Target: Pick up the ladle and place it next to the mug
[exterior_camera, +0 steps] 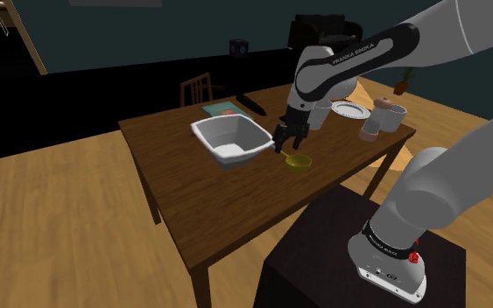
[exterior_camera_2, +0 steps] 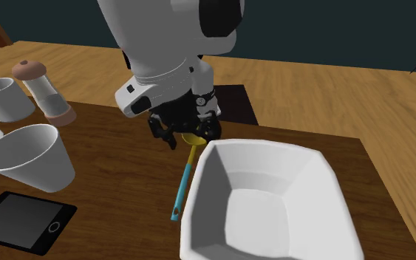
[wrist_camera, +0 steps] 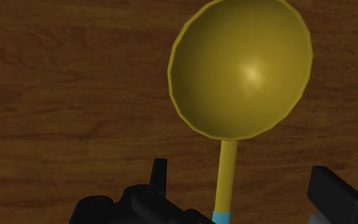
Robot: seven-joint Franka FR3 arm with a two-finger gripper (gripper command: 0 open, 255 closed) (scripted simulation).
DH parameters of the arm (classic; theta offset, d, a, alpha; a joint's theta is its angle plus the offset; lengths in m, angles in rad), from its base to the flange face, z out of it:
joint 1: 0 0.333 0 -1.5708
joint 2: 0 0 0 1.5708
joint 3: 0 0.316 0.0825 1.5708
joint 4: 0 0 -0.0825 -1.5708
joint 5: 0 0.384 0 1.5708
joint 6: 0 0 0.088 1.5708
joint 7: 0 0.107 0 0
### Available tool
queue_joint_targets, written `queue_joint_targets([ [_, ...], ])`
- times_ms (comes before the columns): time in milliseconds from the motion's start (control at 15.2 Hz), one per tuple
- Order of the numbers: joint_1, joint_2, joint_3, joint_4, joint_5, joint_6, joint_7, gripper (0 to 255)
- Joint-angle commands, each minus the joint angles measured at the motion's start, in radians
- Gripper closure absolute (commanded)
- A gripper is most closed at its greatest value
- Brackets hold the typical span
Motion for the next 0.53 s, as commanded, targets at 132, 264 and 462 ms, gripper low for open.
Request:
queue_joint_targets([
  [132,0.012,0.079,0.012,-0.035,0.009,0.091,0.007,255],
  [264,0.008,0.101,0.0,-0.048,0.011,0.121,-0.016,255],
  [462,0.002,0.088,-0.003,-0.034,0.004,0.095,-0.015,255],
])
